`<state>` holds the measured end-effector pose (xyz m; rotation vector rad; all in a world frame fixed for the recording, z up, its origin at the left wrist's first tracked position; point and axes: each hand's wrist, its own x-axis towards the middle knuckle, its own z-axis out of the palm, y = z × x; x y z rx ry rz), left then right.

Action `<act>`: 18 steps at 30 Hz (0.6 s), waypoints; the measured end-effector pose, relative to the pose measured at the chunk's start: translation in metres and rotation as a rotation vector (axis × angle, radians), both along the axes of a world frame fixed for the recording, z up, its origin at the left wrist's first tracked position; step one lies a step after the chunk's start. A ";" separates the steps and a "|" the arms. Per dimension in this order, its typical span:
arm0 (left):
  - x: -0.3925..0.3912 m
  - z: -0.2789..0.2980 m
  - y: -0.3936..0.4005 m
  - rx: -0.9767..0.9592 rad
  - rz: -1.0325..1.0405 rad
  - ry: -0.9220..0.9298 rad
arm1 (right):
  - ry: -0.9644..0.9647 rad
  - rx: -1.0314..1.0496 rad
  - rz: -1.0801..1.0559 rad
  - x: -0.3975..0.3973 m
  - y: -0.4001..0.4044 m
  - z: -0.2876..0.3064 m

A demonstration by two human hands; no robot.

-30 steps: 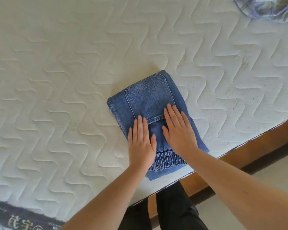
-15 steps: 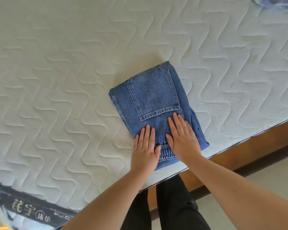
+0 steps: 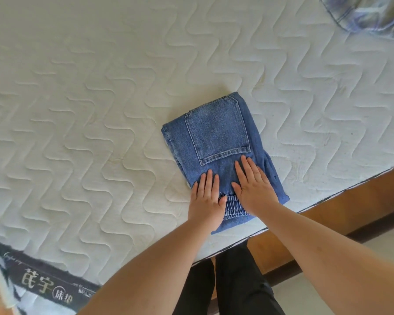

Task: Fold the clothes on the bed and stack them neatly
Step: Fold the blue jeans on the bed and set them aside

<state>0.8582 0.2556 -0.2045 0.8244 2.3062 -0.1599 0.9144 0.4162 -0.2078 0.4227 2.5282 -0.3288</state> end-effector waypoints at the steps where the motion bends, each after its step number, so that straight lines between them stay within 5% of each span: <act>1: -0.004 0.008 0.001 -0.015 -0.016 -0.038 | -0.032 0.001 0.001 -0.003 -0.001 0.009; 6: -0.039 0.101 -0.008 0.114 -0.205 0.031 | -0.055 0.038 -0.016 -0.015 -0.022 0.095; 10: -0.048 0.200 -0.044 0.387 -0.271 0.274 | 0.112 0.043 -0.039 0.003 -0.048 0.191; 14: -0.045 0.287 -0.092 0.476 -0.293 0.411 | 0.362 0.122 -0.048 0.030 -0.070 0.286; 18: -0.038 0.351 -0.132 0.504 -0.269 0.470 | 0.415 0.218 -0.041 0.050 -0.087 0.352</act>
